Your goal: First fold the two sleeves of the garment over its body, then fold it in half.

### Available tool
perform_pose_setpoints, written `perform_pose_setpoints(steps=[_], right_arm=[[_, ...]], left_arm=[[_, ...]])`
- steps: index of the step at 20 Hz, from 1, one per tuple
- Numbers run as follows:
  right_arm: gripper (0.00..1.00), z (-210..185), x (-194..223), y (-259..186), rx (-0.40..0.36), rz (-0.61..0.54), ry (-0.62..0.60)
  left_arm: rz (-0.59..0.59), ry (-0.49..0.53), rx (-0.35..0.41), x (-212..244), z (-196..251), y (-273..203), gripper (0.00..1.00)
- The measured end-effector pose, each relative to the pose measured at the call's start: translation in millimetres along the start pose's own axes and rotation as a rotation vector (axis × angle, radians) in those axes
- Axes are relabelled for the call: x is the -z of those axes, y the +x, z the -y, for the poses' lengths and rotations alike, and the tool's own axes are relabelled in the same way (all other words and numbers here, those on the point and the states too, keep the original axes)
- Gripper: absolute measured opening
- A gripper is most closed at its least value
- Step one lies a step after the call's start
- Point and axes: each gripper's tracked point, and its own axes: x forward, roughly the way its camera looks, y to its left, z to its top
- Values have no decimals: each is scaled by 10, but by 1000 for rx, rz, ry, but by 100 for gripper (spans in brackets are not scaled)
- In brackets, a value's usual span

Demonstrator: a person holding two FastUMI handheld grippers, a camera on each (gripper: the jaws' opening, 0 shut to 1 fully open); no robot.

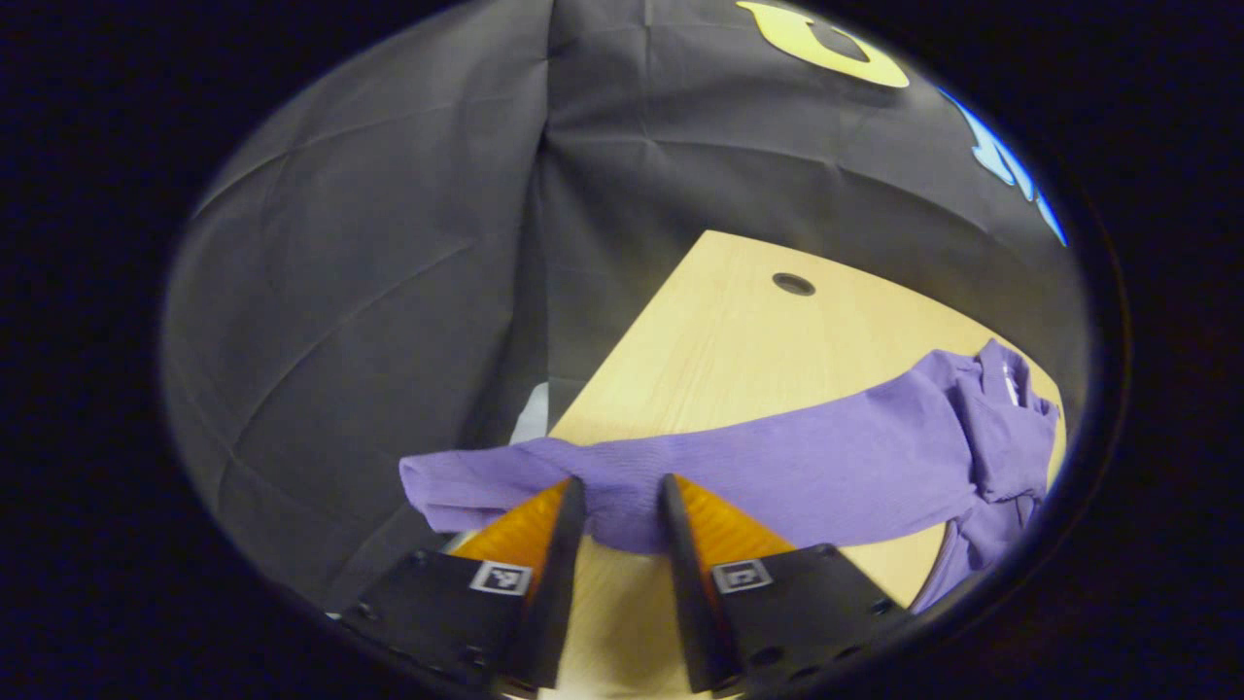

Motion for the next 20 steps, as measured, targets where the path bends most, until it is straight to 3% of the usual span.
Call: perform_pose_setpoints(steps=[2,3,4,6,7,9,12,13,14,16,19,20], right_arm=[[61,34,38,-18,5,-3,8],[61,53,63,-55,8,-3,14],[65,71,65,-76,11,-2,20],[61,125,81,-110,20,3,25],[65,151,91,-139,25,6,26],[61,212,95,-188,34,13,31],[65,304,98,-248,45,24,55],[61,332,104,-266,48,29,63],[65,355,99,-292,50,35,70],[61,386,112,-345,52,46,83],[65,460,156,-445,58,58,98],[61,500,179,-482,62,64,103]], left_arm=[[4,1,-12,0,28,11,31],[7,-3,-18,-4,67,-13,30],[6,6,-26,-27,54,-3,17],[-11,33,-62,-13,69,10,8],[-19,61,-77,-29,68,10,8],[-16,105,-91,-93,117,-55,8],[50,134,-61,-328,334,-265,8],[64,148,-46,-390,421,-332,7],[77,162,-26,-451,526,-400,8],[109,183,18,-585,806,-525,7],[155,217,93,-752,1363,-660,7],[170,233,119,-793,1554,-703,7]])
